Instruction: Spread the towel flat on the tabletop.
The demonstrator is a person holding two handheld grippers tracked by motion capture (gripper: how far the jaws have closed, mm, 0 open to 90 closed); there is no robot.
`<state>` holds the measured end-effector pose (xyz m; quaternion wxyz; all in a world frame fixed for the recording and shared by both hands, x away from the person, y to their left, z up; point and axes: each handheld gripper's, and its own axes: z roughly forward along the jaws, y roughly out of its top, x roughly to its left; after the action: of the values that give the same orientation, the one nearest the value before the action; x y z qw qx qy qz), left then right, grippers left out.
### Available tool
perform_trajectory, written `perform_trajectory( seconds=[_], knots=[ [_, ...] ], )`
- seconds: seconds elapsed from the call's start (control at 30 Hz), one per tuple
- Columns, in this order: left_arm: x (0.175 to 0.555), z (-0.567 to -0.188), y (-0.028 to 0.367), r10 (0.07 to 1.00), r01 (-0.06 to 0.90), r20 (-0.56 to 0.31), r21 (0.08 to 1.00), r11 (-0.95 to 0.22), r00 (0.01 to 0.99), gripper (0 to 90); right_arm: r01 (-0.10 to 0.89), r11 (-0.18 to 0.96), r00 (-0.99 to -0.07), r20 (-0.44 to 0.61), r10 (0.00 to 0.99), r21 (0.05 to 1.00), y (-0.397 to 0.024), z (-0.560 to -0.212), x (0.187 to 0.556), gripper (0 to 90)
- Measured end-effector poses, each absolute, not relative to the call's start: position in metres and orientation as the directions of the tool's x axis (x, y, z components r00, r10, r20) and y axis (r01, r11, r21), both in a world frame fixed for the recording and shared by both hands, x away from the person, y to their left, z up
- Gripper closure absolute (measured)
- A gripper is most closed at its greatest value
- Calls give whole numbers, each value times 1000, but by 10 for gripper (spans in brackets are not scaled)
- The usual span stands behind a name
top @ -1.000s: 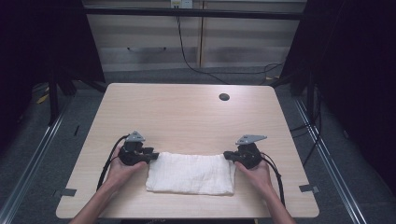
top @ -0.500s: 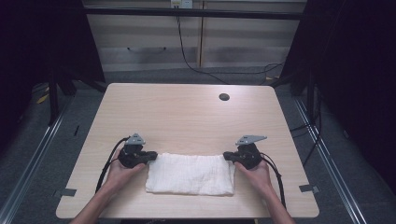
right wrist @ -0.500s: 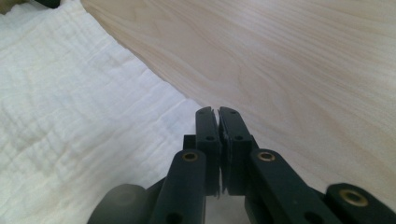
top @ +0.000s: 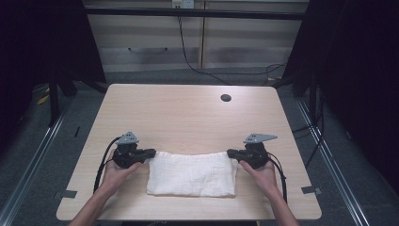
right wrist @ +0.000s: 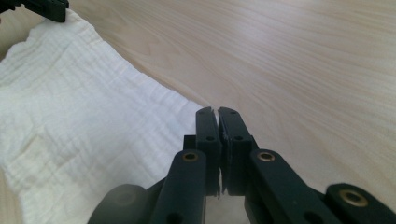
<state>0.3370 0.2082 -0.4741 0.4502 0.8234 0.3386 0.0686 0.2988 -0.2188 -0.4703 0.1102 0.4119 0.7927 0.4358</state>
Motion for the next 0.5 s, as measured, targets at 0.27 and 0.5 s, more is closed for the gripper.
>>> perform_trajectory(
  seconds=[0.27,0.5],
  knots=[
    [336,-454,213,619,462,-189,829,-316,762,849,509,261,-651,168,740,820,-218,-449,297,880],
    [336,-433,217,620,427,-182,863,-272,763,852,482,244,-648,155,746,842,-222,-428,304,881]
  ],
)
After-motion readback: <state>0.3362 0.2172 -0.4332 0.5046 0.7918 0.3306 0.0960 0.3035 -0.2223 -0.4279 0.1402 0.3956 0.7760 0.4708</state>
